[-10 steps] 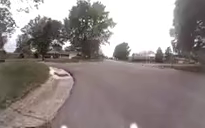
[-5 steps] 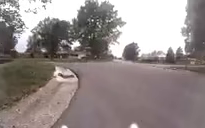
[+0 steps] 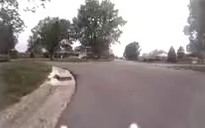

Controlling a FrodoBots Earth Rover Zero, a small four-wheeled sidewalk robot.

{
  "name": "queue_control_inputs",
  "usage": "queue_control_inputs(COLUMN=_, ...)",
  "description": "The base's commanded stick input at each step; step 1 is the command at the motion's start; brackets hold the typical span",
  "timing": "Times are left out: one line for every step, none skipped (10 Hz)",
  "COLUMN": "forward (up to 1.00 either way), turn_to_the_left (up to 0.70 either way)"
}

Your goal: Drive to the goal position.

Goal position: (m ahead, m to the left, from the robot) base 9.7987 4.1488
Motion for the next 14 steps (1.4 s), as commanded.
queue_control_inputs(forward=1.0, turn_to_the_left=0.0)
queue_control_inputs(forward=1.0, turn_to_the_left=0.0)
queue_control_inputs(forward=1.0, turn_to_the_left=0.0)
queue_control_inputs(forward=1.0, turn_to_the_left=0.0)
queue_control_inputs(forward=1.0, turn_to_the_left=0.0)
queue_control_inputs(forward=1.0, turn_to_the_left=0.0)
queue_control_inputs(forward=1.0, turn_to_the_left=0.0)
queue_control_inputs(forward=1.0, turn_to_the_left=0.0)
queue_control_inputs(forward=1.0, turn_to_the_left=0.0)
queue_control_inputs(forward=1.0, turn_to_the_left=0.0)
queue_control_inputs(forward=1.0, turn_to_the_left=0.0)
queue_control_inputs(forward=1.0, turn_to_the_left=0.01)
queue_control_inputs(forward=1.0, turn_to_the_left=0.02)
queue_control_inputs(forward=1.0, turn_to_the_left=0.16)
